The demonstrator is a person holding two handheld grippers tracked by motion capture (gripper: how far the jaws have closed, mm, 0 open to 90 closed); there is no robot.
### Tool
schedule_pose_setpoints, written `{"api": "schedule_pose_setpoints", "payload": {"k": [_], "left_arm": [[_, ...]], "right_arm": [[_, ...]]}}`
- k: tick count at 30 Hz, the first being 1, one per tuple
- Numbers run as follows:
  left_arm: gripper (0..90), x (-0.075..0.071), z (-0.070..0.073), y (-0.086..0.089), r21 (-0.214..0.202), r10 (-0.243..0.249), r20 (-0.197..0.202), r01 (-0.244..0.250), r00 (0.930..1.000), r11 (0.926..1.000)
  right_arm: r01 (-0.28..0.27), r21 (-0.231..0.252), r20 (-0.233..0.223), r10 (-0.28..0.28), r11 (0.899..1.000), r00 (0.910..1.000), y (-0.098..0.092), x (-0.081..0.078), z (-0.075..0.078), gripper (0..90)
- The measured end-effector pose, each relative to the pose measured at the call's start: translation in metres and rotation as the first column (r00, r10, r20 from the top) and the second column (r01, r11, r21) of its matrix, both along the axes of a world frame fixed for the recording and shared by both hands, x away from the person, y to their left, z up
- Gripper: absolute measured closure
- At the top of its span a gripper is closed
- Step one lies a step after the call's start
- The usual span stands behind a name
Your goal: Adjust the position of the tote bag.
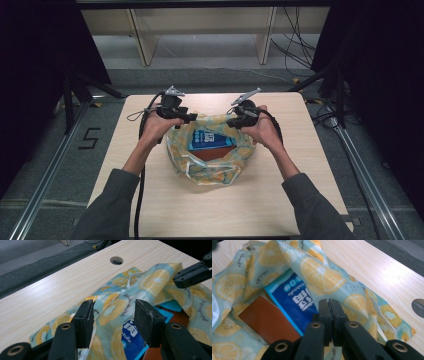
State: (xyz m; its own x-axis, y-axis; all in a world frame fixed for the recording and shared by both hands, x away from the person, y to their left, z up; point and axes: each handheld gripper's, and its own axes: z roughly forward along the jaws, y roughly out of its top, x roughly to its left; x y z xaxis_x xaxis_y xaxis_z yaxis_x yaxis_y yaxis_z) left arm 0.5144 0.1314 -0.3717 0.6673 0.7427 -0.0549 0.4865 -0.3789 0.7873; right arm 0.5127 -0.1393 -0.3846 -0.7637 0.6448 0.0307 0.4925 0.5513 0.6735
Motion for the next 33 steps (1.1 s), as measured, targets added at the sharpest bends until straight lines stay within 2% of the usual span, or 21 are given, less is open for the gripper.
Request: {"api": "schedule_pose_setpoints", "payload": {"k": [2, 3, 5, 6, 7, 8, 9, 12, 13, 15, 18, 19, 20, 23, 25, 27, 28, 29, 30, 32, 33], "left_arm": [[48.8, -0.004, 0.001, 0.003, -0.013, 0.000, 0.005, 0.000, 1.0000, 0.9999], [48.3, -0.006, 0.000, 0.004, -0.016, -0.001, 0.007, 0.001, 1.0000, 0.9999], [47.2, -0.010, 0.000, 0.007, -0.032, 0.004, 0.009, -0.003, 1.0000, 0.9995], [46.9, -0.011, 0.000, 0.008, -0.035, 0.004, 0.010, -0.003, 0.9999, 0.9994], [46.5, -0.014, 0.000, 0.010, -0.040, 0.004, 0.015, -0.003, 0.9999, 0.9992], [46.5, -0.016, 0.000, 0.012, -0.041, 0.003, 0.022, -0.002, 0.9998, 0.9992], [46.5, -0.018, 0.001, 0.013, -0.048, 0.002, 0.023, -0.001, 0.9997, 0.9988], [45.7, -0.026, 0.003, 0.017, -0.073, -0.007, 0.032, 0.010, 0.9995, 0.9973], [45.6, -0.029, 0.004, 0.018, -0.067, -0.013, 0.036, 0.015, 0.9993, 0.9976], [44.7, -0.035, 0.004, 0.021, -0.072, -0.021, 0.041, 0.024, 0.9990, 0.9971], [44.2, -0.046, 0.002, 0.025, -0.094, -0.008, 0.044, 0.013, 0.9990, 0.9955], [44.1, -0.049, 0.001, 0.027, -0.089, -0.019, 0.044, 0.023, 0.9988, 0.9957], [43.7, -0.053, 0.000, 0.029, -0.090, -0.021, 0.048, 0.026, 0.9986, 0.9956], [42.6, -0.064, -0.002, 0.034, -0.117, -0.005, 0.054, 0.011, 0.9985, 0.9931], [42.5, -0.073, -0.004, 0.037, -0.127, -0.003, 0.061, 0.011, 0.9981, 0.9919], [41.9, -0.082, -0.005, 0.042, -0.130, -0.025, 0.066, 0.033, 0.9975, 0.9910], [40.7, -0.087, -0.007, 0.043, -0.151, -0.014, 0.058, 0.022, 0.9982, 0.9884], [39.6, -0.092, -0.008, 0.045, -0.148, -0.015, 0.062, 0.024, 0.9979, 0.9887], [39.0, -0.097, -0.009, 0.046, -0.152, -0.008, 0.065, 0.018, 0.9979, 0.9882], [38.3, -0.107, -0.013, 0.049, -0.153, -0.014, 0.080, 0.026, 0.9967, 0.9879], [37.7, -0.112, -0.015, 0.050, -0.169, -0.009, 0.083, 0.023, 0.9965, 0.9853]], "right_arm": [[-0.021, 0.001, 0.027, 0.021, 1.000, 0.9994, -0.002, 0.000, 0.000, 89.5], [0.007, 0.009, -0.007, -0.006, 1.000, 1.0000, -0.002, -0.003, 0.002, 89.3], [-0.029, 0.017, 0.015, 0.029, 0.999, 0.9995, -0.002, -0.003, 0.002, 89.0], [-0.015, 0.029, -0.002, 0.015, 0.999, 0.9999, -0.002, -0.005, 0.002, 88.9], [-0.005, 0.033, 0.012, 0.005, 0.999, 0.9999, -0.001, -0.007, 0.001, 88.9], [-0.033, 0.028, 0.005, 0.033, 0.999, 0.9995, -0.002, -0.008, 0.003, 88.9], [-0.031, 0.041, -0.007, 0.031, 0.999, 0.9995, -0.001, -0.011, 0.003, 88.9], [-0.034, 0.046, 0.011, 0.033, 0.998, 0.9994, -0.002, -0.015, 0.003, 88.4], [-0.034, 0.040, -0.010, 0.035, 0.999, 0.9993, -0.003, -0.019, 0.006, 88.4], [-0.053, 0.058, 0.024, 0.052, 0.997, 0.9984, -0.004, -0.024, 0.007, 88.4], [-0.068, 0.069, 0.037, 0.065, 0.995, 0.9972, -0.007, -0.033, 0.011, 88.3], [-0.076, 0.057, 0.057, 0.073, 0.995, 0.9957, -0.009, -0.034, 0.012, 88.2], [-0.072, 0.059, 0.039, 0.070, 0.996, 0.9968, -0.011, -0.038, 0.014, 88.2], [-0.082, 0.066, 0.066, 0.078, 0.994, 0.9948, -0.017, -0.045, 0.013, 86.9], [-0.071, 0.059, 0.054, 0.068, 0.996, 0.9962, -0.023, -0.050, 0.014, 85.3], [-0.057, 0.070, 0.080, 0.051, 0.996, 0.9955, -0.028, -0.056, 0.013, 82.0], [-0.062, 0.053, 0.072, 0.058, 0.997, 0.9957, -0.031, -0.059, 0.013, 80.2], [-0.046, 0.066, 0.087, 0.040, 0.997, 0.9954, -0.034, -0.062, 0.011, 77.6], [-0.042, 0.062, 0.073, 0.037, 0.997, 0.9966, -0.037, -0.066, 0.011, 74.4], [-0.042, 0.065, 0.103, 0.035, 0.997, 0.9940, -0.044, -0.070, 0.008, 70.2], [-0.028, 0.080, 0.082, 0.021, 0.996, 0.9964, -0.046, -0.074, 0.006, 69.2]]}}
